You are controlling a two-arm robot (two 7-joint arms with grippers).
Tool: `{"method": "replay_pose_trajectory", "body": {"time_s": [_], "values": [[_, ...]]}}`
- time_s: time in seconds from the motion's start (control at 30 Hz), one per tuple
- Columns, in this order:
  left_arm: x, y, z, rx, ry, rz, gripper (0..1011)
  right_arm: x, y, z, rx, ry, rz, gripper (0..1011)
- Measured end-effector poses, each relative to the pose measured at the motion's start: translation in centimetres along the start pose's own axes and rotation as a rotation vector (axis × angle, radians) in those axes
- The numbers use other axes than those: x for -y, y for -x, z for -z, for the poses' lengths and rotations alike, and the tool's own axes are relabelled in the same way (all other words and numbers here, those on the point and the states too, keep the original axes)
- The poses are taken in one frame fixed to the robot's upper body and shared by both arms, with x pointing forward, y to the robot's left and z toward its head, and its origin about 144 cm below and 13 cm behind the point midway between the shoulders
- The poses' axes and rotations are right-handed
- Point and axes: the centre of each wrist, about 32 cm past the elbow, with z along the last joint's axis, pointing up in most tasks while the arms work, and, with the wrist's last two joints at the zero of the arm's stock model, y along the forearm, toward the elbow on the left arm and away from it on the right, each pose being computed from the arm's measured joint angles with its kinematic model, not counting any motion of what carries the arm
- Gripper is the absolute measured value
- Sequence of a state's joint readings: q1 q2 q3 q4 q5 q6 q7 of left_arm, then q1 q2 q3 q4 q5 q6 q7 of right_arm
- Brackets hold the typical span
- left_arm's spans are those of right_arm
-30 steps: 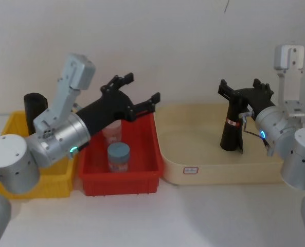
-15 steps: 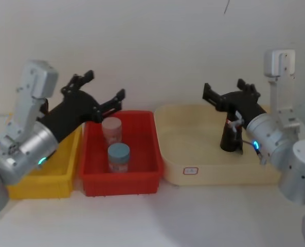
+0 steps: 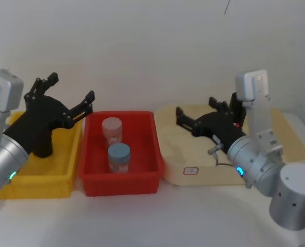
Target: Pick up the garbage bag with the one hand and transfer it to the other hand.
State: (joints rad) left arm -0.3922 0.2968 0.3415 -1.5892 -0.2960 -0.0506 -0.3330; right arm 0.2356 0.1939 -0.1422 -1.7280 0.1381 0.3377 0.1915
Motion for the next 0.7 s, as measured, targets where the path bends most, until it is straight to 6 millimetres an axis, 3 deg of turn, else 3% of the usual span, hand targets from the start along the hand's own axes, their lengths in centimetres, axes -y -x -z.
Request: {"method": "replay_pose_trajectory", "body": {"time_s": [0.7], "values": [[-1.8, 0.1, -0.7, 0.023, -0.003, -0.05, 1002, -0.6, 4.5, 2.4, 0.088, 0.105, -0.172, 1000]]}}
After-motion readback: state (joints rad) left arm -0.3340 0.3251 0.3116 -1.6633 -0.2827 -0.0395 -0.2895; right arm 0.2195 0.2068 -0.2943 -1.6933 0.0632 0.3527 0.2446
